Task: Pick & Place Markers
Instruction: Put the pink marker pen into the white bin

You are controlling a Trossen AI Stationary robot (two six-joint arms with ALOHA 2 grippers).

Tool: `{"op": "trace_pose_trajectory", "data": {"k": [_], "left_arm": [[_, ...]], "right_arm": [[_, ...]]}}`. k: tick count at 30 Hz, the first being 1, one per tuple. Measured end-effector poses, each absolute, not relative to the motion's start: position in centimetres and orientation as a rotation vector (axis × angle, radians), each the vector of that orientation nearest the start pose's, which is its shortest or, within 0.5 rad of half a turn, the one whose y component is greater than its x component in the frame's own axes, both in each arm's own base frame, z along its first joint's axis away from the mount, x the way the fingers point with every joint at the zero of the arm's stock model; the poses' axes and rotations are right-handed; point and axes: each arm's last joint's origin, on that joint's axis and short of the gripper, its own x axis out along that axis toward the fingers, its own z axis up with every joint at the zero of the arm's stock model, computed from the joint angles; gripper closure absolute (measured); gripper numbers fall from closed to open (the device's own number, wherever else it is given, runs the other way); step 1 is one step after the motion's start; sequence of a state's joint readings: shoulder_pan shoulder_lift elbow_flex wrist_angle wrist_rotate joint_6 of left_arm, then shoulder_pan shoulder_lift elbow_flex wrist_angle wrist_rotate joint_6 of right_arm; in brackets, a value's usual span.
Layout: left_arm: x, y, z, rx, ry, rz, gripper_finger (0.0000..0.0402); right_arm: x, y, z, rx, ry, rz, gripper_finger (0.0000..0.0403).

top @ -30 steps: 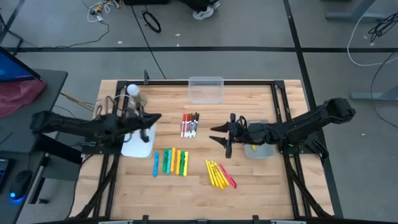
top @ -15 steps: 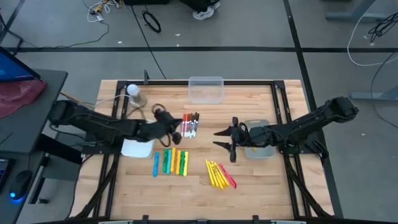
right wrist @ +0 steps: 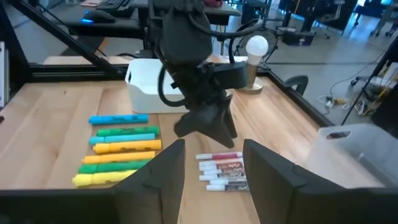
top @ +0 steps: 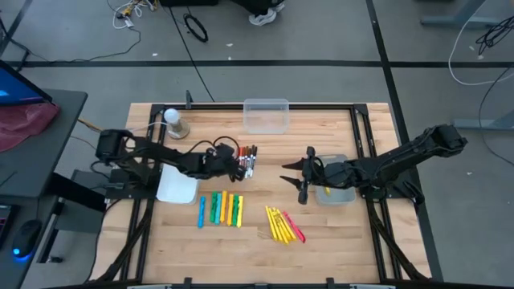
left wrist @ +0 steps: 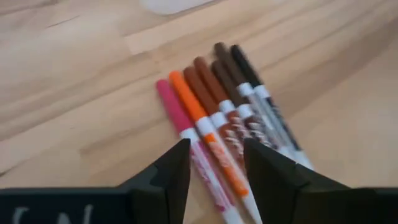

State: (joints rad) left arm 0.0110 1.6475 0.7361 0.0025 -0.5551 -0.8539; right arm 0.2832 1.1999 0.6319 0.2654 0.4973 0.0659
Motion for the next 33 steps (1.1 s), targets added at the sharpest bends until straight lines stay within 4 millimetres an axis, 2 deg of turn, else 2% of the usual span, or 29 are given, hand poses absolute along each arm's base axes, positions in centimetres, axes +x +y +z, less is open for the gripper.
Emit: {"op": "trace_pose_trajectory", "data": {"k": [5,12,33], "left_arm": [[29.5,2.7,12.6,-0.545,0.616,0.9,0.0266],[29.6,3.0,11.5,-0.56,0.628,0.935,0.0288],[29.8,3.7,10.2,-0.584,0.674,0.922,0.03]], "right_arm": [[24.6,5.7,23.9,-0.051,0.284,-0.222,0.0239],[24.5,5.7,23.9,-0.055,0.289,-0.222,0.0239],[24.5,5.7,23.7,-0.06,0.306,-0.222,0.0239]]}}
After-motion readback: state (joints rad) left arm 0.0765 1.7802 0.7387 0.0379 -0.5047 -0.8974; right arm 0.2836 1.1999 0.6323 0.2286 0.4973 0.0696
